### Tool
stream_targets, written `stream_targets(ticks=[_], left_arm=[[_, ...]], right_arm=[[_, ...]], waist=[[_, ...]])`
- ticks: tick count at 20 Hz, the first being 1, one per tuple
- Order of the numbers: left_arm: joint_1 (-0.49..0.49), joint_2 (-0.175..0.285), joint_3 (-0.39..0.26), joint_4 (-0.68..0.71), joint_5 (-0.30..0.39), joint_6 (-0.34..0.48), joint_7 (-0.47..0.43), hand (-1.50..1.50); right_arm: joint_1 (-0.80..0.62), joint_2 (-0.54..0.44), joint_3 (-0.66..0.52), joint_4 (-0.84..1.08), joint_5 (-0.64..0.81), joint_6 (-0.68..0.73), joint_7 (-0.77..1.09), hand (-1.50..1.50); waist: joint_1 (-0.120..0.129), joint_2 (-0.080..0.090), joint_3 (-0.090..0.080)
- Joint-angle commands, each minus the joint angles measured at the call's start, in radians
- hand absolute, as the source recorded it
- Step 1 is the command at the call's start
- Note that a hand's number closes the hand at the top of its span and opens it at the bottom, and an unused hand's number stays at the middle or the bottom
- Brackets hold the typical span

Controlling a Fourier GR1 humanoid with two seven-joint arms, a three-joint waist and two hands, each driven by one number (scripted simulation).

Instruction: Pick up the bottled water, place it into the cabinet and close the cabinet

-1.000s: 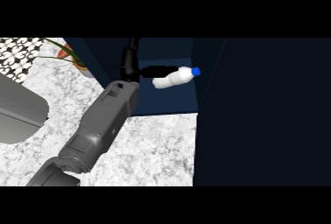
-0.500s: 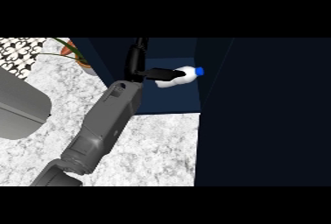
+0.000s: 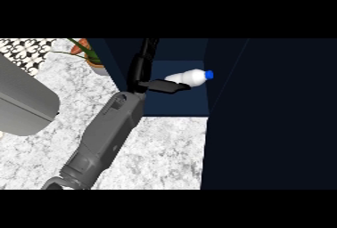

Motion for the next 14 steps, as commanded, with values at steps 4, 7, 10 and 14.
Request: stream_targets(ticks=[4,7,10,14], left_arm=[[0.237,0.03,-0.044,-0.302,0.07,-0.012,0.113,-1.5],[0.336,0.028,-0.096,-0.465,0.082,0.003,0.155,-1.5],[0.45,0.05,-0.146,-0.651,0.083,0.016,0.2,-1.5],[0.621,0.086,-0.215,-0.945,0.079,0.064,0.318,-1.5]], right_arm=[[0.051,0.001,0.023,0.013,0.027,0.001,-0.043,-1.5],[0.051,-0.003,0.011,-0.025,0.003,-0.012,-0.007,-1.5],[0.033,-0.005,0.029,-0.033,0.0,-0.013,0.022,-1.5],[0.048,-0.003,0.033,-0.013,0.024,-0.006,-0.031,-1.5]], waist=[[0.044,-0.019,-0.004],[0.051,-0.018,-0.004],[0.049,-0.013,-0.004],[0.045,-0.012,-0.003]])
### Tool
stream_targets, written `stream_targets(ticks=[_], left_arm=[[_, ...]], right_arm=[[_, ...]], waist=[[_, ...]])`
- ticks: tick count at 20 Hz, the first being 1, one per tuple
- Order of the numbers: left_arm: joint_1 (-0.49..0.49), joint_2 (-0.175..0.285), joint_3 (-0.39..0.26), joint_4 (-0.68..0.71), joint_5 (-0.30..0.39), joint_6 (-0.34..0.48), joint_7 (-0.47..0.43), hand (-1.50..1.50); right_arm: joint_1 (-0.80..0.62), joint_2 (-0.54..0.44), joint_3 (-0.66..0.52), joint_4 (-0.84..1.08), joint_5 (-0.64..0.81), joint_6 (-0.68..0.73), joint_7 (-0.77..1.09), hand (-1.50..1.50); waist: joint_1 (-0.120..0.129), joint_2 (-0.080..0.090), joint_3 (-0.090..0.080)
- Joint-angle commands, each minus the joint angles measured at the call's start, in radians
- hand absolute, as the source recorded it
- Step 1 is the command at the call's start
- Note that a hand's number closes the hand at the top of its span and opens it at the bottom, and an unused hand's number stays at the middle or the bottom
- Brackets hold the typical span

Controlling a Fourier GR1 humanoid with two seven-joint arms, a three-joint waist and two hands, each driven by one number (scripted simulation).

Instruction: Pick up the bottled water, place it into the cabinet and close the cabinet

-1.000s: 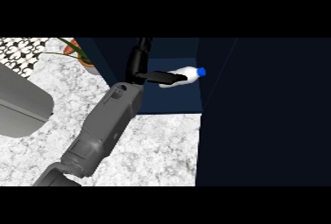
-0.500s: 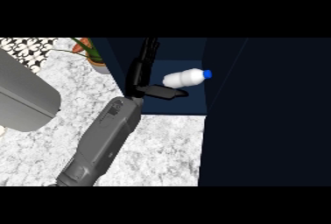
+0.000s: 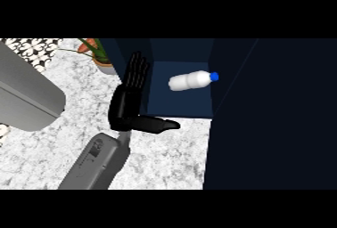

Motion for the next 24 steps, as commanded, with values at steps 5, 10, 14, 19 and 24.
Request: stream_targets(ticks=[5,10,14,19,24], left_arm=[[0.373,0.109,-0.115,-0.515,0.007,0.023,0.153,-1.5],[0.59,0.17,-0.199,-0.763,-0.034,0.053,0.148,-1.5],[0.701,0.213,-0.165,-0.831,-0.028,0.048,0.103,-1.5],[0.851,0.288,-0.058,-0.936,0.048,-0.02,0.041,-1.5],[0.987,0.315,-0.027,-1.006,0.073,-0.077,-0.011,-1.5]], right_arm=[[-0.046,-0.024,0.062,0.025,0.102,0.011,-0.012,-1.5],[-0.006,-0.134,0.079,-0.036,0.096,0.095,0.046,1.5],[-0.009,-0.184,0.196,-0.098,0.216,0.134,0.076,1.5],[-0.045,-0.196,0.284,-0.148,0.247,0.147,0.136,1.5],[-0.086,-0.148,0.4,-0.221,0.335,0.104,0.225,1.5]], waist=[[-0.02,0.01,-0.002],[-0.017,0.008,-0.002],[-0.018,0.008,-0.003],[-0.018,0.01,-0.004],[-0.016,0.011,-0.004]])
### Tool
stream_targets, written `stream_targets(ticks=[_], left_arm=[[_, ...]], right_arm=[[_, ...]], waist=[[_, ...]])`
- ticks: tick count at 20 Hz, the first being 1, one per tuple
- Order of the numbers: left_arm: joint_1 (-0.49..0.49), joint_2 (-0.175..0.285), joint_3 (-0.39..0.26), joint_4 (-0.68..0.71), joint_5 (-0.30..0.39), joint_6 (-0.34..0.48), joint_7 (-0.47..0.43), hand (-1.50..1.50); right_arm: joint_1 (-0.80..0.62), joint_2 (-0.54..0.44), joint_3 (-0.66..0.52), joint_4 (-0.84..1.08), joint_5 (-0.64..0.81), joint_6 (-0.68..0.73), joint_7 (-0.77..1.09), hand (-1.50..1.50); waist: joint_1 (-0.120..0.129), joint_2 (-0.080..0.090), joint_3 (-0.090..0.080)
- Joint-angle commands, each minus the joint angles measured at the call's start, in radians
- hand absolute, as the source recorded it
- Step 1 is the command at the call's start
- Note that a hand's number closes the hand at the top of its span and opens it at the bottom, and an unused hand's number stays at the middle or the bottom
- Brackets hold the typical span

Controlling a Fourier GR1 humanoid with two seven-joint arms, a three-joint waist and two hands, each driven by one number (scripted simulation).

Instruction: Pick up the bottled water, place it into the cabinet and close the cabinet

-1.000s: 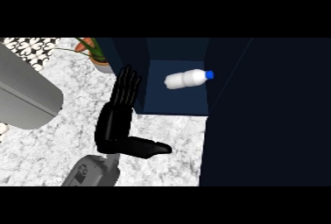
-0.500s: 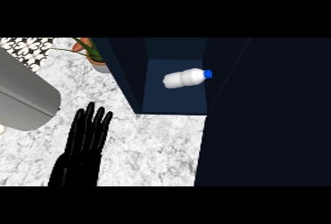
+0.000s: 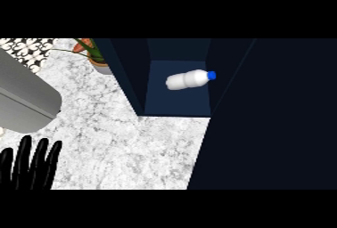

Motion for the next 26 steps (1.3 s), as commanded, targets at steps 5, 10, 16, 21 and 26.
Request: stream_targets(ticks=[5,10,16,21,26], left_arm=[[0.183,0.09,0.183,-0.038,0.192,-0.197,-0.079,-1.5],[0.242,0.121,0.255,-0.081,0.242,-0.236,-0.068,-1.5],[0.305,0.136,0.311,-0.099,0.288,-0.293,-0.075,-1.5],[0.359,0.164,0.431,-0.013,0.383,-0.445,-0.13,-1.5],[0.422,0.162,0.495,-0.045,0.439,-0.501,-0.108,-1.5]], right_arm=[[-0.092,0.068,0.179,-0.028,0.03,0.022,0.14,1.5],[-0.132,0.14,0.216,-0.014,0.024,-0.003,0.226,1.5],[-0.224,0.231,0.183,0.026,-0.046,-0.03,0.322,1.5],[-0.485,0.28,0.142,0.125,-0.113,-0.164,0.453,1.5],[-0.774,0.282,0.093,0.321,-0.229,-0.365,0.468,1.5]], waist=[[0.019,0.004,0.0],[0.033,0.005,0.0],[0.043,0.007,0.0],[0.048,0.008,-0.001],[0.028,0.008,0.002]])
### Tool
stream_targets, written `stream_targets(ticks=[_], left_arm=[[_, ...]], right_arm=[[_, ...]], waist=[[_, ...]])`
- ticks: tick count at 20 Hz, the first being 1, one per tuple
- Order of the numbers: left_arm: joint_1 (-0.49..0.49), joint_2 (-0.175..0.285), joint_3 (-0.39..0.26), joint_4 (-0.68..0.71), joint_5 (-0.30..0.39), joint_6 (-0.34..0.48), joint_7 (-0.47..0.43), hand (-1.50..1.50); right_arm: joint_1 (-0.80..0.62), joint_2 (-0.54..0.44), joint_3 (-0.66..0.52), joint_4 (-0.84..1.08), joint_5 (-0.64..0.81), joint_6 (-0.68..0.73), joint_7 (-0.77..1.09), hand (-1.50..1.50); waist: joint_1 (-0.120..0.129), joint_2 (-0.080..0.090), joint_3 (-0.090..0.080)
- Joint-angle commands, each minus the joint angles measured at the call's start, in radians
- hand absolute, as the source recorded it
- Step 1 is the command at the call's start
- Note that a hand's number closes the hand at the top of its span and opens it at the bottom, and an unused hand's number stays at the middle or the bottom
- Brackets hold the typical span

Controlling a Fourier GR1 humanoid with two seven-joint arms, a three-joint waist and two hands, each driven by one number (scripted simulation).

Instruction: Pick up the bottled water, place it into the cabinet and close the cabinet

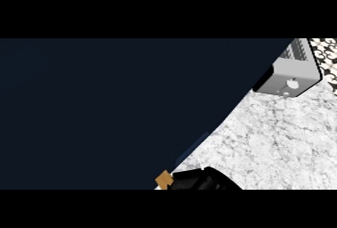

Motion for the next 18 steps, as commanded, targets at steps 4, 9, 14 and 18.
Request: stream_targets(ticks=[4,9,14,18], left_arm=[[0.101,-0.024,0.123,0.014,0.082,-0.14,-0.01,-1.5],[0.101,-0.043,0.193,0.094,0.113,-0.225,-0.023,-1.5],[0.112,-0.022,0.276,0.065,0.229,-0.225,0.037,-1.5],[0.11,-0.07,0.295,0.088,0.191,-0.288,0.055,-1.5]], right_arm=[[-0.299,0.017,-0.104,0.215,-0.194,-0.133,0.022,1.5],[-0.48,0.018,-0.313,0.348,-0.375,-0.076,0.036,1.5],[-0.672,0.018,-0.463,0.577,-0.419,0.004,0.017,1.5],[-0.664,-0.011,-0.471,0.715,-0.408,0.112,-0.072,1.5]], waist=[[-0.026,-0.003,0.002],[-0.03,-0.002,0.002],[-0.031,0.001,0.002],[-0.037,0.0,0.002]])
